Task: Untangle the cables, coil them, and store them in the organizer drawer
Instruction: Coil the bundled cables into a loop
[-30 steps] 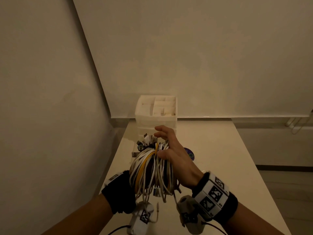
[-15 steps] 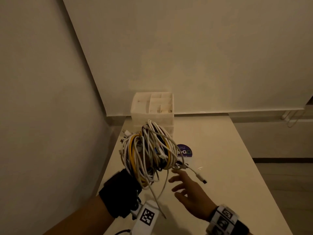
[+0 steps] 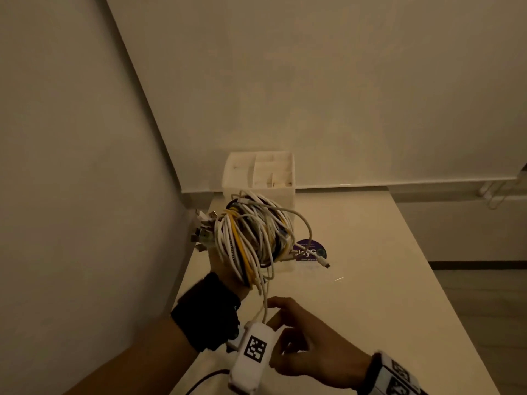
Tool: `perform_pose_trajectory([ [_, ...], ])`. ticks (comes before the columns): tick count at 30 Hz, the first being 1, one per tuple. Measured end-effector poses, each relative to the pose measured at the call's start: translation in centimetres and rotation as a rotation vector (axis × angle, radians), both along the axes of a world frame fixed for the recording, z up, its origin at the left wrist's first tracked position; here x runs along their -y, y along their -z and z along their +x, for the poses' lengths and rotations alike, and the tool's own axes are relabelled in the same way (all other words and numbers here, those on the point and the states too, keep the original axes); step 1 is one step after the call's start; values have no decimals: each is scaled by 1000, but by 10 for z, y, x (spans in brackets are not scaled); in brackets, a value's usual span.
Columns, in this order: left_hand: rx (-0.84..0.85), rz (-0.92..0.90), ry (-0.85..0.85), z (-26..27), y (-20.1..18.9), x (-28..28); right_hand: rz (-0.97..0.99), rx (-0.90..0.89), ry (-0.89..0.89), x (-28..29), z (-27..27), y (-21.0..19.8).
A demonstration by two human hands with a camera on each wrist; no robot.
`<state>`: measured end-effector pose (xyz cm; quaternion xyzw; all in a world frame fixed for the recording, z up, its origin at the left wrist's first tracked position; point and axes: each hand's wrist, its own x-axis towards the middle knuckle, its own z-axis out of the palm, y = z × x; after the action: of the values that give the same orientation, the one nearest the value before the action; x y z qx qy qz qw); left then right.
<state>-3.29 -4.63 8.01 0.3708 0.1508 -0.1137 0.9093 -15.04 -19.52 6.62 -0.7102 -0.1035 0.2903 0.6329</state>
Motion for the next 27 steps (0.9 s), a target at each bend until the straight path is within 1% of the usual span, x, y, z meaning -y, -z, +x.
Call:
perform_pose_trajectory([
  [1,19,-67,4,-7,-14,5,-9,4,4,0,1,-2],
  [2,58,-114,22,-8,-17,3,-51,45,11,-2,1,-7],
  [4,155,-212,72,-7,-19,-2,-195,195,74,-5,1,-5],
  [5,211,-259,135,-4,-15,-8,-231,253,103,-7,2,-7],
  [6,227,-281,154,-3,-12,-12,-209,275,126,-7,3,-10],
  [7,219,-328,159,-2,-11,-15,-144,250,136,-8,5,-11],
  [8,194,-302,144,-3,-11,-16,-94,224,137,-8,7,-13],
  [10,142,-166,80,-7,-10,-16,-57,229,140,-11,10,-15],
  [12,149,-124,54,-10,-9,-16,-126,305,139,-16,13,-13],
  [13,150,-104,56,-13,-13,-15,-190,353,168,-18,15,-6],
  [14,129,-70,39,-10,-9,-17,-261,393,232,-19,17,2],
  [16,110,-37,30,-7,-7,-21,-353,412,380,-19,21,22],
  [18,80,-50,49,-4,-7,-22,-386,398,422,-21,20,37],
  [20,42,-91,50,-3,-8,-22,-355,345,402,-29,17,46],
  [21,25,-121,47,-4,-8,-21,-326,320,406,-33,16,47],
  [23,4,-122,48,-8,-5,-20,-305,303,441,-42,20,46],
  [25,1,-91,64,-12,2,-19,-282,314,515,-49,27,41],
  [27,-14,-54,75,-15,11,-20,-131,276,625,-50,34,36],
])
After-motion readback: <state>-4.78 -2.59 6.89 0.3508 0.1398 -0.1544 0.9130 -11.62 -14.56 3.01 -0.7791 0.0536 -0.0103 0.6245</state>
